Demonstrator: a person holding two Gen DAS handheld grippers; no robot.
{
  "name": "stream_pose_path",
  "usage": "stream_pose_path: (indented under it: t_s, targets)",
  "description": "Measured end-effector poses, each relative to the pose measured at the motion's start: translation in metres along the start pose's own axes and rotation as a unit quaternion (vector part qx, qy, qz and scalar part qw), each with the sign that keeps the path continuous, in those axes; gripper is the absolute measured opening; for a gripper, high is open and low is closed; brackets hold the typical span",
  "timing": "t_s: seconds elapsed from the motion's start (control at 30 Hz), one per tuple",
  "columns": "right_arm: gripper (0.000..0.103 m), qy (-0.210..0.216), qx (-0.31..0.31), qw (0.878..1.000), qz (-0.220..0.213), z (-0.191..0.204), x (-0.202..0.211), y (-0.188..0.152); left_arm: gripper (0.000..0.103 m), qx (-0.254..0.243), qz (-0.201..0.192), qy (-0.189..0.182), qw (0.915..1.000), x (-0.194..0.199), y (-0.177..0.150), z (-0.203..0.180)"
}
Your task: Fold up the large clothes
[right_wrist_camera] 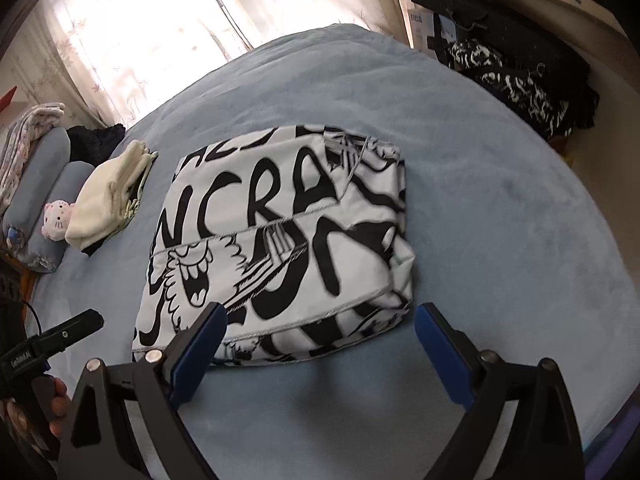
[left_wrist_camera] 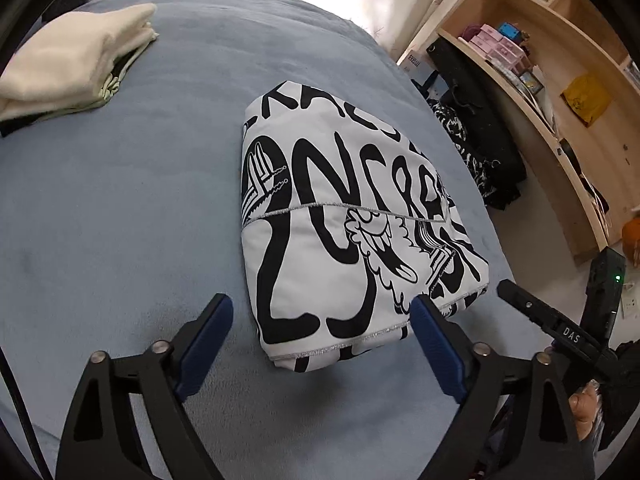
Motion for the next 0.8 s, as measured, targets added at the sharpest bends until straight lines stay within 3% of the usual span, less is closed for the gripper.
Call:
stream_pose_path:
  t_s: [0.1, 0.2, 0.47, 0.67, 0.8]
  targets:
    - [0.097, -0.004, 0.006, 1.0, 0.01, -0.01, 0.0, 0.011, 0.099, 0.0, 0.006, -0.002, 1.0, -0.004, 0.009, 0.0]
    - [0.097, 0.0, 0.002, 1.0, 0.031, -0.024, -0.008, 0.023, 0.101, 0.007, 0.021, -0.01, 0.9997, -0.016, 0.018, -0.002]
    - [0.097, 0.087, -0.061, 0.99, 0.089, -0.068, -0.059, 0.051, 0.101, 0.034, 0.06, -0.04, 0.9968, -0.068, 0.035, -0.006]
    - [0.098, 0.157, -0.084, 0.974, 0.14, -0.087, -0.107, 0.053, 0.102, 0.035, 0.053, -0.013, 0.9979, -0.1, 0.039, -0.003]
    - [0.102, 0.2, -0.075, 0.963, 0.165, -0.082, -0.13, 0.052, 0.102, 0.043, 0.064, -0.018, 0.9969, -0.119, 0.04, 0.002]
Point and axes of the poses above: each gripper's, at about its wrist camera, not at the fingertips, and x roughly against the way its jaws point, z to its left, y to its top, the point moved 5 cm from there along -x, roughly the way its jaws point, and after that the axes turned 12 degrees about y, right-handed, at the moved point
